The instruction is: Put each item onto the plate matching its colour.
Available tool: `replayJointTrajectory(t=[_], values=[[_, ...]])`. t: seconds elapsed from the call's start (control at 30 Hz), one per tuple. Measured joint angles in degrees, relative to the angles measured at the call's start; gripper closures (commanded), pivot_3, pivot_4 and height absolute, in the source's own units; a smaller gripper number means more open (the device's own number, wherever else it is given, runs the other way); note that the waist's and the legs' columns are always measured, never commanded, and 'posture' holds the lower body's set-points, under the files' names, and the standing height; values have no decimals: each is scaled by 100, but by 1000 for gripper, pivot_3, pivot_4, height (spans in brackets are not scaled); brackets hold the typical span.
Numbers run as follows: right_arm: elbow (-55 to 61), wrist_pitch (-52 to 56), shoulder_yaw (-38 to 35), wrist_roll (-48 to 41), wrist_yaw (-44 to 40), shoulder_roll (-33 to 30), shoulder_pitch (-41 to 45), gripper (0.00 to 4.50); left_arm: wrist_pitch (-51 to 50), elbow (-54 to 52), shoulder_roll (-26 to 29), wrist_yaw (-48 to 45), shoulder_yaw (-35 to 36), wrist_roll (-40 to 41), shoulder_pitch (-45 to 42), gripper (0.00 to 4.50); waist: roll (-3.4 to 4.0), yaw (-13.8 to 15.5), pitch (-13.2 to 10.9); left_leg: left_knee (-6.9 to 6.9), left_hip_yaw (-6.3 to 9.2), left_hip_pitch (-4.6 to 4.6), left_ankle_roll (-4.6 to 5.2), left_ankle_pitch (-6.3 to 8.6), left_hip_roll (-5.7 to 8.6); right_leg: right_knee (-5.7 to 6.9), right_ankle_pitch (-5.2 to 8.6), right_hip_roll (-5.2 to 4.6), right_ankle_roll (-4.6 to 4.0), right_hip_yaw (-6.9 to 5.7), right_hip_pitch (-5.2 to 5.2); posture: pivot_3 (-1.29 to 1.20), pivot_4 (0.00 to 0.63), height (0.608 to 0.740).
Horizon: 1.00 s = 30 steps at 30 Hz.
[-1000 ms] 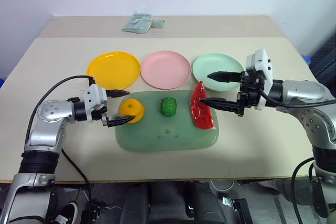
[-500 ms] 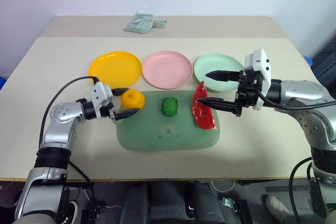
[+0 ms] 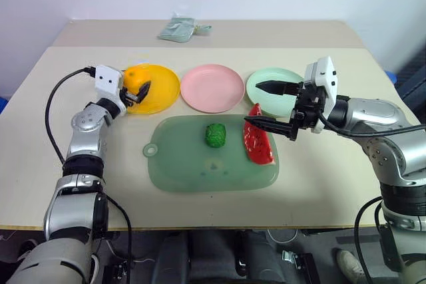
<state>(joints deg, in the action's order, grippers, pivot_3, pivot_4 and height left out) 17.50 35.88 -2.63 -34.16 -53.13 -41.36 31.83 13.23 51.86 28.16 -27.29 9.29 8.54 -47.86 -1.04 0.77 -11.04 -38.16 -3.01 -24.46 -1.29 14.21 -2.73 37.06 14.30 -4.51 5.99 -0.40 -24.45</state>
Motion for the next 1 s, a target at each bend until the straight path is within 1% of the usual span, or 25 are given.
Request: replayJointTrajectory(t=[0.1,0.2,0.27,0.43,0.57,0.73,0.87,0.93,1.0], values=[[-58,-33,27,49,-2,3,26,0,156,350,-27,289,-2,-132,-258,1047,0,-7,0,0,-1,1,0,0,0,0,0,0,0,0,0,0,150,740],[-108,-39,33,99,-4,4,26,0,324,523,-34,368,-71,-292,-287,1047,0,-15,0,2,-2,1,0,0,0,0,0,1,0,0,0,0,150,740],[-108,-41,36,133,-9,4,27,0,349,584,-95,333,-73,-306,-287,19,0,-12,0,2,-2,1,-1,0,0,0,0,1,0,0,0,0,150,740],[-108,-63,38,138,-13,22,30,0,460,574,-102,144,-73,-340,-280,19,0,-11,0,2,-2,1,-1,0,0,1,0,1,0,0,0,0,150,740],[-108,-66,59,144,-11,28,33,0,455,344,-101,2,-66,-305,-209,19,0,-6,0,1,-2,1,-1,-1,0,1,0,1,0,0,0,0,150,740],[-120,77,68,128,-1,25,66,0,113,-932,-97,-1249,-21,444,120,19,0,-14,0,1,-2,1,-1,-1,-1,1,0,1,-1,0,0,0,150,740],[-148,451,76,-39,19,30,194,0,-504,-2079,3,-2450,-13,1205,490,19,0,-31,0,2,-1,3,-1,-1,-2,3,0,1,-2,0,0,0,150,740],[-148,509,101,-57,55,47,285,0,-982,-2764,178,-3182,-153,1575,859,19,3,-56,1,2,-2,3,-1,-1,-2,2,0,1,-2,1,0,0,150,740],[-148,546,109,-58,109,58,369,0,-1298,-3181,248,-3663,-358,1714,1154,19,3,-54,1,2,-1,4,-1,-1,-2,3,1,1,-2,1,0,0,150,740]])
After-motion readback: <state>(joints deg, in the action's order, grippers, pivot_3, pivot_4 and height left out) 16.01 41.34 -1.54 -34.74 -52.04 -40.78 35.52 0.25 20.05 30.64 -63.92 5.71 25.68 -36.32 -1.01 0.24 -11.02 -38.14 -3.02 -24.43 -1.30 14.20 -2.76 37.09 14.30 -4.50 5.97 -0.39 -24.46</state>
